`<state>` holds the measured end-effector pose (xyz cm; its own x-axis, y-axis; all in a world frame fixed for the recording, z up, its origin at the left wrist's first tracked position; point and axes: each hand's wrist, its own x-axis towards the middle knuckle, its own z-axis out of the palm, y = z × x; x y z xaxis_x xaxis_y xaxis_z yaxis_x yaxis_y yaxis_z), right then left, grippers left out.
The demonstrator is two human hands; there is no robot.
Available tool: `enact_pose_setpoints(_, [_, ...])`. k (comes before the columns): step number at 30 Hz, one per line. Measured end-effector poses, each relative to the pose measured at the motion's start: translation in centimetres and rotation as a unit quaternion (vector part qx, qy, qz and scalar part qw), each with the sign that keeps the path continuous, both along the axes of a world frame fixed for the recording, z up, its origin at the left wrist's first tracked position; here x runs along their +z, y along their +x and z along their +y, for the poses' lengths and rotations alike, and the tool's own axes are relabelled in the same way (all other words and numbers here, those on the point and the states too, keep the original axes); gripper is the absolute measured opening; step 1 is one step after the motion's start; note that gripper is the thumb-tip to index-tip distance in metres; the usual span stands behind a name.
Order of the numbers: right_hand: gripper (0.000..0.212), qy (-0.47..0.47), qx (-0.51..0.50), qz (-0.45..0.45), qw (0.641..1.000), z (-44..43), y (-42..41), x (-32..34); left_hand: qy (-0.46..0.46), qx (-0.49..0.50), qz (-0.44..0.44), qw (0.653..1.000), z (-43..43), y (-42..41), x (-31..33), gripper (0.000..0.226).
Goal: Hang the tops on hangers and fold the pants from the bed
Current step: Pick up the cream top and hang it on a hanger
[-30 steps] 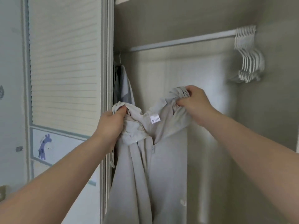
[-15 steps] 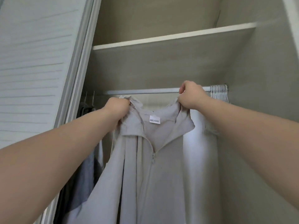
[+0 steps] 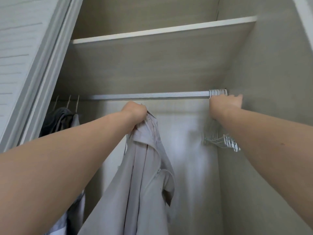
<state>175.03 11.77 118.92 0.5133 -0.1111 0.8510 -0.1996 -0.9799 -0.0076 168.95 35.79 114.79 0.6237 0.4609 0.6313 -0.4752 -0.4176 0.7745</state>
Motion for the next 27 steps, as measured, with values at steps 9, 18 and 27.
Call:
enact_pose_setpoints(9, [0.035, 0.038, 0.036, -0.053, 0.997, -1.7, 2.7, 0.9, 0.053, 0.057, 0.021, 0.997, 2.2, 0.9, 1.2, 0.025])
enact_pose_setpoints(18, [0.006, 0.182, 0.273, -0.125, 0.936, 0.4, 1.3, 1.8, 0.037, 0.1, -0.042, 0.993, 5.0, -0.9, 1.8, 0.013])
enact_pose_setpoints(27, [0.012, 0.479, 0.586, 0.018, 0.653, 3.6, -3.2, -1.3, 0.026, 0.147, -0.072, 0.986, 7.6, -6.5, 1.2, 0.022])
